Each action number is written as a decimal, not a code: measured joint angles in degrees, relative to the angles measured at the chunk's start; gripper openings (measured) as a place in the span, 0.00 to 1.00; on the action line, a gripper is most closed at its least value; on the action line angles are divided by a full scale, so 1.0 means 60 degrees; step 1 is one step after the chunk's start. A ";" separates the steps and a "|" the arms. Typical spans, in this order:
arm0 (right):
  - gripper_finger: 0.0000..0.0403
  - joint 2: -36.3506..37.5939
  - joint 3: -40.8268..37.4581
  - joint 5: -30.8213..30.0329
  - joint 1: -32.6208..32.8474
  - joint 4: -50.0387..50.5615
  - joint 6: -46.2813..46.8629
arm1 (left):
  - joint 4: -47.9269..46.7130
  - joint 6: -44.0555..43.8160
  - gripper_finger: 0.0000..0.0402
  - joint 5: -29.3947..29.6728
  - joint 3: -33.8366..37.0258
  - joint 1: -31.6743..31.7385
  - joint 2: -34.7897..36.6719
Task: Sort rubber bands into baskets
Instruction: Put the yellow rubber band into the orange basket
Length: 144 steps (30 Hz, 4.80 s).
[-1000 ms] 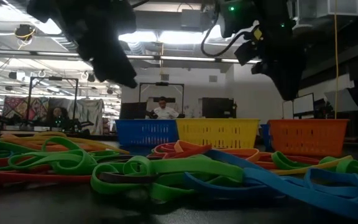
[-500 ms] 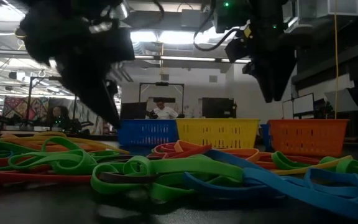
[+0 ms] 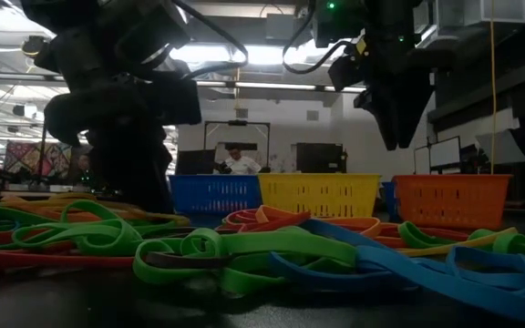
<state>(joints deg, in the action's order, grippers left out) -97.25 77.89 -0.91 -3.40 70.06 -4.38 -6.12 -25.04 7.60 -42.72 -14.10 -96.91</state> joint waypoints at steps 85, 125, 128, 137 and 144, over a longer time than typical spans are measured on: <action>0.41 -0.0004 0.0000 0.0007 0.0000 -0.0448 -0.0001 | -0.0662 -0.0008 0.20 -0.0248 0.0033 0.0188 0.0526; 0.41 -0.0004 0.0000 0.2346 0.0004 -0.5485 0.0375 | 0.3597 0.1497 0.01 -0.0223 0.0033 0.1517 0.0519; 0.41 -0.0004 0.0000 0.2349 0.0004 -0.5826 0.0629 | 0.3943 0.1498 0.01 -0.0226 0.0033 0.1640 0.0519; 0.41 -0.0251 0.0006 0.2815 0.0011 -0.6070 0.1303 | 0.4947 0.1708 0.01 -0.0229 0.0029 0.1697 0.0519; 0.41 -0.0697 0.0004 0.3957 0.0011 -0.6028 0.1304 | 0.5098 0.1716 0.01 -0.0197 0.0025 0.1733 0.0519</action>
<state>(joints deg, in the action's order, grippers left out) -101.44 77.91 22.83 -3.33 33.90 3.44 24.48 -14.74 6.42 -42.57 -3.70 -93.80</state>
